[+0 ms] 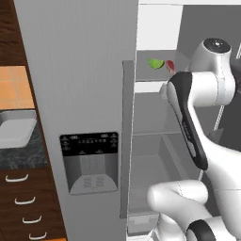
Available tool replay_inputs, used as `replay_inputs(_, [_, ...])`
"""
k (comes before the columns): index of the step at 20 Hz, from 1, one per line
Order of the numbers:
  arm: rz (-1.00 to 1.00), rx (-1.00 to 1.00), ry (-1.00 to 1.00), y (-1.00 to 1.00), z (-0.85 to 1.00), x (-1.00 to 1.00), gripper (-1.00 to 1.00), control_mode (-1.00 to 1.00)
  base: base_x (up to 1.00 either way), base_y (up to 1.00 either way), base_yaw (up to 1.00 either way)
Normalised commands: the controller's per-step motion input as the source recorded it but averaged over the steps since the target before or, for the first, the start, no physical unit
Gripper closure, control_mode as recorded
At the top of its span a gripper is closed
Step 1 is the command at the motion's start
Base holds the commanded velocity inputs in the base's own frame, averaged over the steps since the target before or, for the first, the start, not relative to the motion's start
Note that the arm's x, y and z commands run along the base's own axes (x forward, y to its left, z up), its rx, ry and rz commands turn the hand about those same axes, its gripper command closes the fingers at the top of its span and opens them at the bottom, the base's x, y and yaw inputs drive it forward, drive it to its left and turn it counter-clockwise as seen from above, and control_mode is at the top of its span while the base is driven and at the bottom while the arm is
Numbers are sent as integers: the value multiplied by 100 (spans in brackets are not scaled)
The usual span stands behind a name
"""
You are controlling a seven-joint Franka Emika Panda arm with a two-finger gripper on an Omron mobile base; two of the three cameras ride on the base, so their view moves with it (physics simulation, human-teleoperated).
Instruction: Place one lemon wedge and one steak in each tupperware on the nearby counter, to pack two identical lunches.
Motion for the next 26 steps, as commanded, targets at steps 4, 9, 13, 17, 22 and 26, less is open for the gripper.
replay_inputs(4, [0,0,-10,-14,44,16,-100,-100,0,0,0])
replay_inputs(9, [0,0,-11,-10,37,8,-100,-100,0,0,0])
replay_inputs(13, [0,0,-3,-8,9,39,-100,-100,0,0,0])
replay_inputs(17, [0,0,0,-24,0,55,-100,-100,0,0,0])
replay_inputs(22, [0,0,0,-29,0,60,-100,-100,0,0,0])
replay_inputs(26, [0,0,0,-29,0,65,-100,-100,0,0,0])
